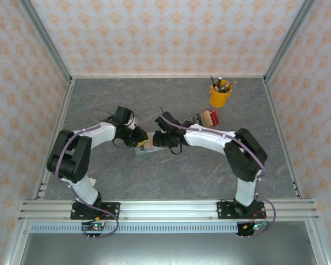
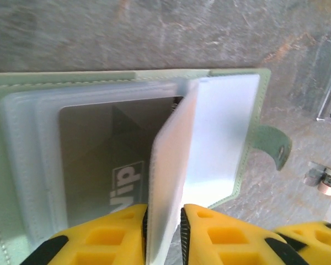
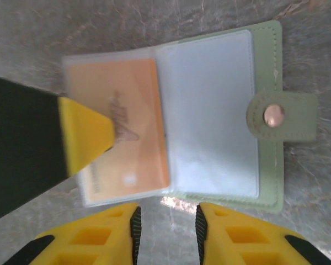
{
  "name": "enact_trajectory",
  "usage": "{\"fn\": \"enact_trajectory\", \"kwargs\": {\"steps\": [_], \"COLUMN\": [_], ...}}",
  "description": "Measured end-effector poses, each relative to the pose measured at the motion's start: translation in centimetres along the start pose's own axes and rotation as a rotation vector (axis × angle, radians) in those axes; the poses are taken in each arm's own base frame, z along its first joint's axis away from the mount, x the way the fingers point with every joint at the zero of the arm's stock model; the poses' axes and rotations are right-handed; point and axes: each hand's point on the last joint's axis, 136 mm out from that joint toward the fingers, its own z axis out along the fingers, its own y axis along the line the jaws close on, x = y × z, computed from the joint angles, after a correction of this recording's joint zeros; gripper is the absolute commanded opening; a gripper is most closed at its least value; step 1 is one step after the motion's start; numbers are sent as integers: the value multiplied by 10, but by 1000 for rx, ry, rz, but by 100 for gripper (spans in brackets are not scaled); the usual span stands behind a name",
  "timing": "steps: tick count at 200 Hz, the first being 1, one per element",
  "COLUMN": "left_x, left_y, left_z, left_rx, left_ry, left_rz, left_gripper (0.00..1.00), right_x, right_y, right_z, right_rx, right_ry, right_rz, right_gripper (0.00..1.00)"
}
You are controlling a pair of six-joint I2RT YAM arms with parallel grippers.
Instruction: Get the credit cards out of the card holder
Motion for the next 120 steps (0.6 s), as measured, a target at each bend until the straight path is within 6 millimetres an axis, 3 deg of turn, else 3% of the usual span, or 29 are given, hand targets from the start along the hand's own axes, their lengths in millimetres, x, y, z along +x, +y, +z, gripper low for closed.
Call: {"fn": "enact_trajectory", "kwargs": {"steps": [34, 72, 120], "left_x": [7, 5, -6], "left_y": [-22, -59, -63], "left_z": [4, 7, 21], "left_rx": [40, 103, 103], "left_ry": [19, 17, 18], "left_rz": [38, 94, 74], "left_gripper": [34, 39, 39], "right_x": [-14, -28, -33], "right_y": [-8, -16, -19], "right_z": [-32, -48, -52], "right_rx": [-20, -25, -17], "right_ry": [-121, -218, -248], "right_rz": [40, 77, 91], "right_gripper": [35, 36, 36]}}
